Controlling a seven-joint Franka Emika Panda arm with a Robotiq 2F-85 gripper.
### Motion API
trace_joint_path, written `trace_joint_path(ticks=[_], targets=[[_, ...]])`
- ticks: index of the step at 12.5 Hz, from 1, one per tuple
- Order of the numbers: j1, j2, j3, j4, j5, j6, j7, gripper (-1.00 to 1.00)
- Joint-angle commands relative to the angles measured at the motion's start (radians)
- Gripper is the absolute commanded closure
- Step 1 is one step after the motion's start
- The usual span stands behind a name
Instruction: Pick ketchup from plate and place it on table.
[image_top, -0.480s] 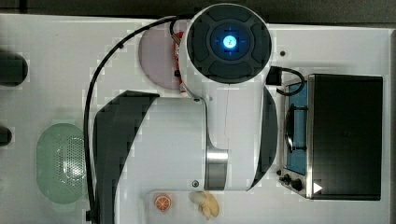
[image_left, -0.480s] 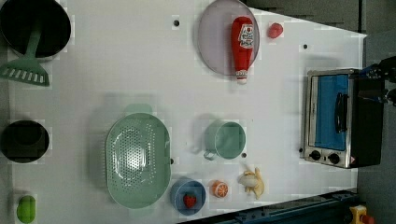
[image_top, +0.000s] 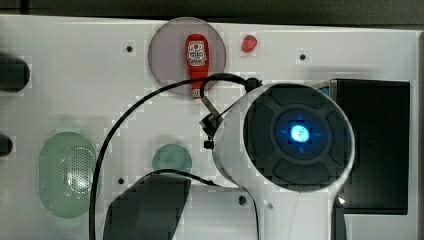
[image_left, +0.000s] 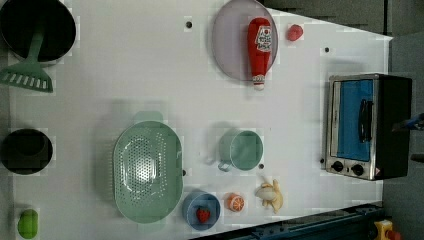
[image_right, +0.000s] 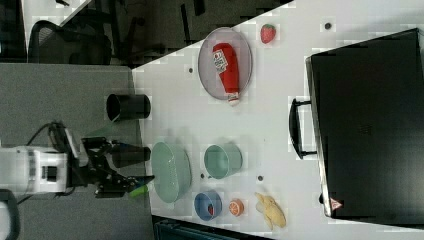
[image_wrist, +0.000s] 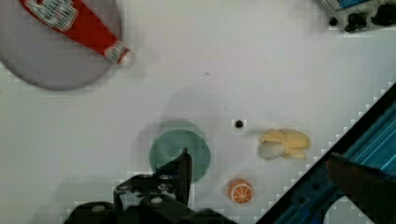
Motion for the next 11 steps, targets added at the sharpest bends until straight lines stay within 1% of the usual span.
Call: trace_joint_path(ticks=[1,4,8,11], targets=[[-0.008,0.083,0.023,0.013,0.008,0.048,-0.006,-1.00],[-0.005,0.174,0.055,0.015,0.008,0.124,-0.007,-1.00],[0.003,0.306,0.096,0.019,0.008,0.289,-0.043,-1.00],[0.004,0.402,0.112,0.022,0.008,0.391,-0.175,-1.00]])
